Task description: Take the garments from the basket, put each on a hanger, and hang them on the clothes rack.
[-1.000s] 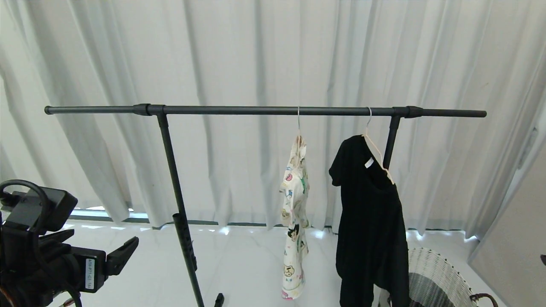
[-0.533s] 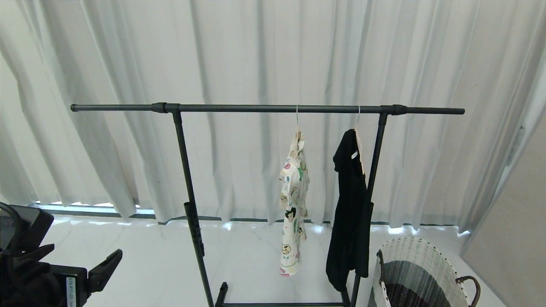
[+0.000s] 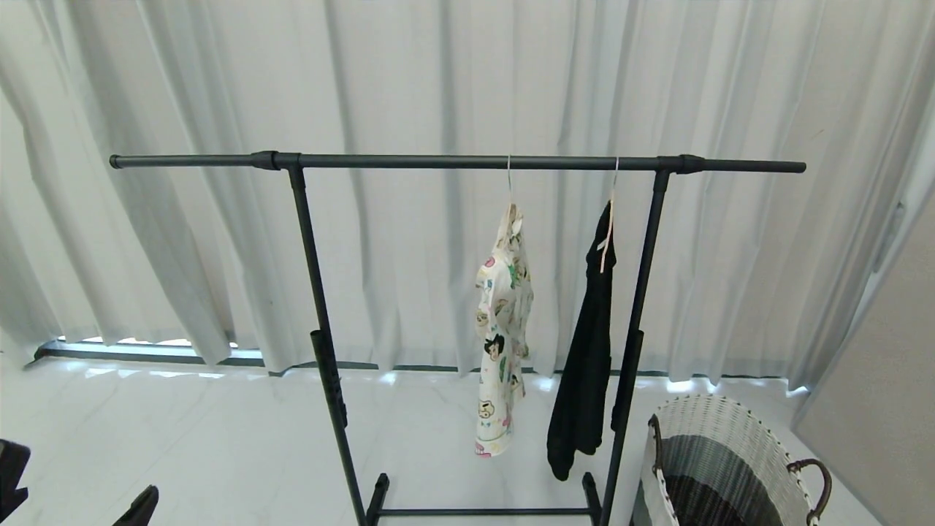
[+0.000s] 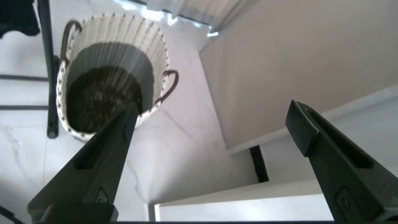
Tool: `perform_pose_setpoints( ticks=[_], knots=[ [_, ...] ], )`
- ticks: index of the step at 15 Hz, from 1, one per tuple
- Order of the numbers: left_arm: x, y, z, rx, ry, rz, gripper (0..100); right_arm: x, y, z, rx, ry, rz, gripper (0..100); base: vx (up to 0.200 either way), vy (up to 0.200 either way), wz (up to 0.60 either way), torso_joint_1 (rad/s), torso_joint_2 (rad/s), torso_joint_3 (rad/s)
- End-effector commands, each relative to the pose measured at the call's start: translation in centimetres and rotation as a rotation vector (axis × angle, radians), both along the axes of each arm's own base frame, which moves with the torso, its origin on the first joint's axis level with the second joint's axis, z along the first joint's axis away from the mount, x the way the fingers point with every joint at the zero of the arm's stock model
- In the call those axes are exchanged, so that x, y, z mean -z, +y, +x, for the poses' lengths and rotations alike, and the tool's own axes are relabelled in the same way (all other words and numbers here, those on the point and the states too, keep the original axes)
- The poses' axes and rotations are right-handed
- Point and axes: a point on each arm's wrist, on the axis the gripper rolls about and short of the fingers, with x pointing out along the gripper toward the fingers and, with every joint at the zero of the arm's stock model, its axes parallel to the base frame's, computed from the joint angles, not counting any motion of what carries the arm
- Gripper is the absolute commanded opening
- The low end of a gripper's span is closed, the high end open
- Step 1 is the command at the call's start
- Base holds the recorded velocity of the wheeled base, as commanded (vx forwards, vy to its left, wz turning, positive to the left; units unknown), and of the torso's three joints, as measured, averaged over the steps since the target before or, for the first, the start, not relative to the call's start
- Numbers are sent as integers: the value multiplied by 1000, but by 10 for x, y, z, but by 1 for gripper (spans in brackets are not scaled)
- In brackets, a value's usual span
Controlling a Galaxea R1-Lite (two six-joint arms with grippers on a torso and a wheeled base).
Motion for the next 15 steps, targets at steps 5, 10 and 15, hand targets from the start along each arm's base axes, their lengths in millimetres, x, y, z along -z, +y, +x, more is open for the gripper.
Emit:
perform_pose_setpoints(
  ticks=[5, 10, 15],
  knots=[
    [33, 7, -78, -58, -328, 4, 100, 20, -15, -40, 155, -80, -5, 100, 0, 0, 0, -204, 488, 282],
    [34, 8, -84, -95, -403, 5, 100, 53, -15, -95, 134, -318, 38, 100, 0, 0, 0, -185, 475, 287],
    [37, 6, -90, -161, -527, -137, 100, 104, -14, -109, 35, -566, 84, 100, 0, 0, 0, -126, 355, 225]
  ],
)
